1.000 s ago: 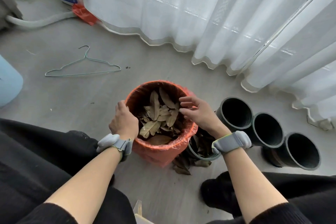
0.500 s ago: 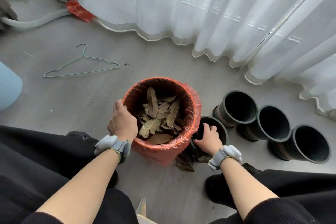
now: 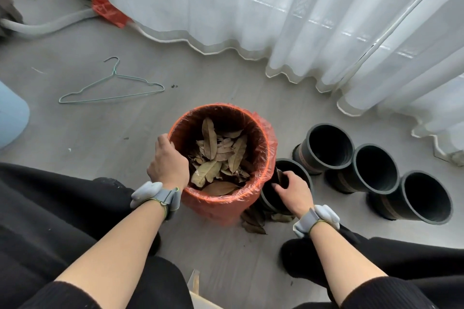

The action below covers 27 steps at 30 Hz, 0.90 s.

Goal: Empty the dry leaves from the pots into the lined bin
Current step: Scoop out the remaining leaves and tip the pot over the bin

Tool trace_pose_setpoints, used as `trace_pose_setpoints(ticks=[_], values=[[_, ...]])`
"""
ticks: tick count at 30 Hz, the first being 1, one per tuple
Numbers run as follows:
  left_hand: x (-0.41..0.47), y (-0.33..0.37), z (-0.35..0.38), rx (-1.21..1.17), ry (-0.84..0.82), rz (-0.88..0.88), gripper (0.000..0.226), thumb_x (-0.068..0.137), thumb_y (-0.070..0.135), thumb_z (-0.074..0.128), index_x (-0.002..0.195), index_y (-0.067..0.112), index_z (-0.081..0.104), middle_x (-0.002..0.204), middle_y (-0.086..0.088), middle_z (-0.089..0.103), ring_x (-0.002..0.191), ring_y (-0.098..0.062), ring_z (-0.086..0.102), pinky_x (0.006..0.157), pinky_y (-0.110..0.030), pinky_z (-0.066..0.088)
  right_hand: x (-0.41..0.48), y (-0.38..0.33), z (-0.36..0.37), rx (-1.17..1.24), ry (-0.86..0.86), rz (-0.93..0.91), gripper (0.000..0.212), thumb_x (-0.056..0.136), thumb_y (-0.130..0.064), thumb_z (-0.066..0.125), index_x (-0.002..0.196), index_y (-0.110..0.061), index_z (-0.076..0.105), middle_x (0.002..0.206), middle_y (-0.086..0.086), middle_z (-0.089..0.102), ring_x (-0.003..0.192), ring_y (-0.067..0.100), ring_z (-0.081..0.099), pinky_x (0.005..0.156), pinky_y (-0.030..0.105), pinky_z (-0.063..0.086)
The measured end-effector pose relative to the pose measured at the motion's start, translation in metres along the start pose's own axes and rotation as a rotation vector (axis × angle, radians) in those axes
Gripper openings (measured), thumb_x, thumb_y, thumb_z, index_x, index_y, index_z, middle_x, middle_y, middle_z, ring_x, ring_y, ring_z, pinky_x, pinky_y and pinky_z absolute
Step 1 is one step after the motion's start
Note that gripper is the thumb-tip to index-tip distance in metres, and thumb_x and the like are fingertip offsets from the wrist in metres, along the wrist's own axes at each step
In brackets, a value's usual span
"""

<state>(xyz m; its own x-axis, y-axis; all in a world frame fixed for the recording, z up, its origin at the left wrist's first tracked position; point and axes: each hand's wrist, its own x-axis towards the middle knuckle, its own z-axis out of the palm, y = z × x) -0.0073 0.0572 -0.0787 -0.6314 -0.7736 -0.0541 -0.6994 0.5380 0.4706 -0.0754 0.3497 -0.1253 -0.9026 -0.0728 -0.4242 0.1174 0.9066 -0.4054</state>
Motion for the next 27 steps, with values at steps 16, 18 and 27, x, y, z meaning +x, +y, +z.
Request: trace_pose_setpoints(ticks=[16,18,27], values=[[-0.005,0.005,-0.002,0.005,-0.047,-0.019,0.023,0.099,0.013,0.034,0.122,0.012,0.039,0.122,-0.016,0.055,0.094,-0.046,0.058,0.069,-0.043,0.032,-0.034,0.026,-0.048,0.886,-0.060,0.218,0.039,0.086,-0.010,0.073,0.119,0.003,0.058,0.101,0.015,0.066,0.084,0.019,0.068,0.075,0.036,0.061],[-0.005,0.005,-0.003,0.004,-0.044,-0.023,0.024,0.099,0.013,0.034,0.123,0.012,0.039,0.123,-0.017,0.054,0.095,-0.047,0.058,0.070,-0.044,0.033,-0.038,0.025,-0.058,0.932,-0.132,0.237,0.039,0.087,-0.011,0.071,0.120,0.004,0.057,0.095,0.014,0.062,0.083,0.020,0.064,0.079,0.040,0.060],[-0.006,0.007,-0.004,-0.008,-0.058,-0.011,0.028,0.097,0.010,0.034,0.125,0.011,0.038,0.128,-0.016,0.051,0.098,-0.047,0.057,0.075,-0.046,0.037,-0.048,-0.009,-0.135,1.091,-0.215,0.100,0.031,0.091,-0.012,0.066,0.118,0.003,0.060,0.109,0.021,0.068,0.093,0.024,0.069,0.081,0.034,0.060]])
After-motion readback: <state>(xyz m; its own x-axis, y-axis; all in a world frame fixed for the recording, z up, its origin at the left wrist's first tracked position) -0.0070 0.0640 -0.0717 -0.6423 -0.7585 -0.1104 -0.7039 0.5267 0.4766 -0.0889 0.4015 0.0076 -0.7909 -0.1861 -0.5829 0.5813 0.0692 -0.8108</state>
